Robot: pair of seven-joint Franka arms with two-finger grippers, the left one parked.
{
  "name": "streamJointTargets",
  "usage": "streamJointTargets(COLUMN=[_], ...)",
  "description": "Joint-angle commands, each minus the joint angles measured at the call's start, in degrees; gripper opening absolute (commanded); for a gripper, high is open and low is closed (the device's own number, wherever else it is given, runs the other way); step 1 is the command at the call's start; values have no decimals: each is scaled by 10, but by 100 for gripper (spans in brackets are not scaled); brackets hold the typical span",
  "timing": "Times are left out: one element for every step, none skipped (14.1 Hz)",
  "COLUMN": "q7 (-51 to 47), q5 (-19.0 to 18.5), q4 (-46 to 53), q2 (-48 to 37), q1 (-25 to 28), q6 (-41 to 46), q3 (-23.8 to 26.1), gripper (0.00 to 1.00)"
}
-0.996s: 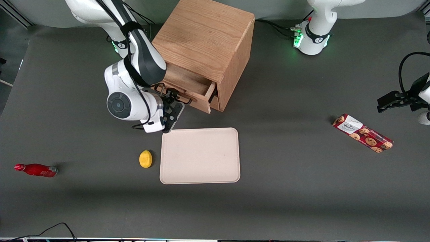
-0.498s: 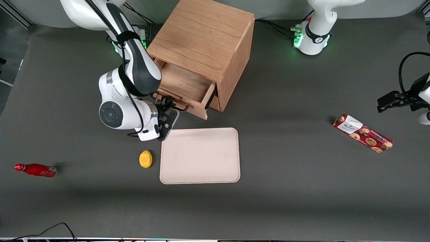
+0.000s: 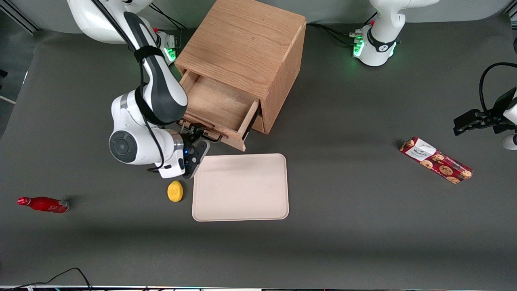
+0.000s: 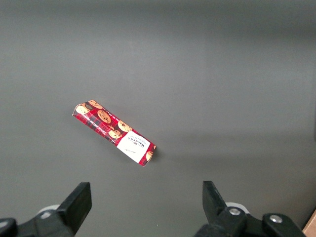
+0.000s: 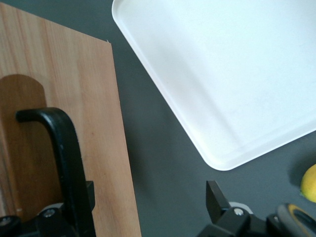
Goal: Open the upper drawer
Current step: 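Pull the upper drawer outward by its handle with the right gripper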
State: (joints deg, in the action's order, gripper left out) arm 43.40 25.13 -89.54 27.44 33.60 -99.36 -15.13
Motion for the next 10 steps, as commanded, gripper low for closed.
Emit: streamJointTargets(q7=[21, 29, 33, 35, 41, 45, 46, 50, 52, 53], q5=[20, 20, 20, 20, 21, 21, 21, 21, 21, 21], q4=[46, 52, 58, 63, 67, 74, 80, 85, 88, 91], q2=[26, 30, 34, 37, 42, 45, 52, 53, 57, 60], q1=[-21, -24, -29, -33, -35, -42, -44, -46, -47, -51], q6=[29, 33, 35, 35, 35, 35, 35, 35, 35, 35], q3=[1, 1, 1, 1, 1, 1, 1, 1, 1, 1], gripper=[100, 100, 100, 100, 100, 100, 100, 100, 100, 100])
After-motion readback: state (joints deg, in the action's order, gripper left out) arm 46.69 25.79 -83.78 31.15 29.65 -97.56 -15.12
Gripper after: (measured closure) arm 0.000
